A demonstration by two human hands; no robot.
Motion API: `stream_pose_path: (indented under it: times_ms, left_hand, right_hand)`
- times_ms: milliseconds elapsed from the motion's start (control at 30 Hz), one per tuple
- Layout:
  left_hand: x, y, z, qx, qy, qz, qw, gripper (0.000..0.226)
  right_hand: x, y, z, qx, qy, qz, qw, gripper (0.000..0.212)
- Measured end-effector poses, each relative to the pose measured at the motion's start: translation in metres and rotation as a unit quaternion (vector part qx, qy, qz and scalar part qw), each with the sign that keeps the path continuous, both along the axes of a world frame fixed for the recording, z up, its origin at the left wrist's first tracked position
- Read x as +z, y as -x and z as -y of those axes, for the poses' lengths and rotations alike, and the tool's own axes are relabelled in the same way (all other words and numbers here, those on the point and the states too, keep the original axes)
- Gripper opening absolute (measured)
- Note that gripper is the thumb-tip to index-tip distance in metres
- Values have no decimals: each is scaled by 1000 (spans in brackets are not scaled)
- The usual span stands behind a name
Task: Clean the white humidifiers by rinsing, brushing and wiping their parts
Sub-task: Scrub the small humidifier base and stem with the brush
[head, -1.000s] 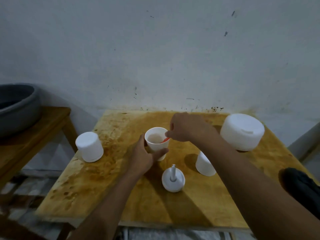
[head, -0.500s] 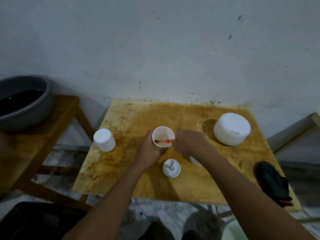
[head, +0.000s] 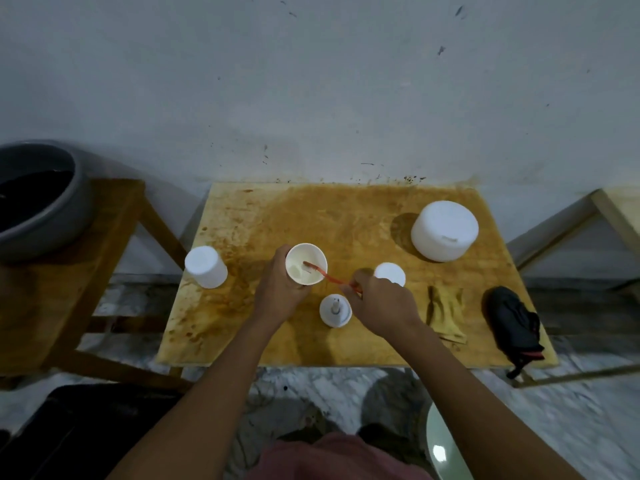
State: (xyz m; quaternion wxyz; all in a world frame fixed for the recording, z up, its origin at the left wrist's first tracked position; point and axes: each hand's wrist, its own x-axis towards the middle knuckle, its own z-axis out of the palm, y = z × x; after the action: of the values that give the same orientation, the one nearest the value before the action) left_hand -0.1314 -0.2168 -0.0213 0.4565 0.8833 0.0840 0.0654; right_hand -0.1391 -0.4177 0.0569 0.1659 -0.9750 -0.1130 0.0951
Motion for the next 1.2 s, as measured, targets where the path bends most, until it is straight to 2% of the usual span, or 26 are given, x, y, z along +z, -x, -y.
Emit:
stream_pose_path:
  times_ms: [233, 500, 767, 1200]
  left_hand:
    - [-7, 1, 2, -10, -27, 8, 1000, 76]
    - [-18, 3, -1, -39, -146, 19, 988, 79]
    - [-27, 9, 1, -80, -249, 32, 965, 76]
    - [-34, 10, 7, -105, -326, 68, 937, 75]
  right_hand:
    - [-19, 11, 12, -41, 1, 21, 999, 40]
    - [-28, 21, 29, -140, -148, -32, 978, 37]
    - [-39, 32, 36, -182, -213, -54, 958, 39]
    - [-47, 36, 42, -211, -233, -72, 946, 37]
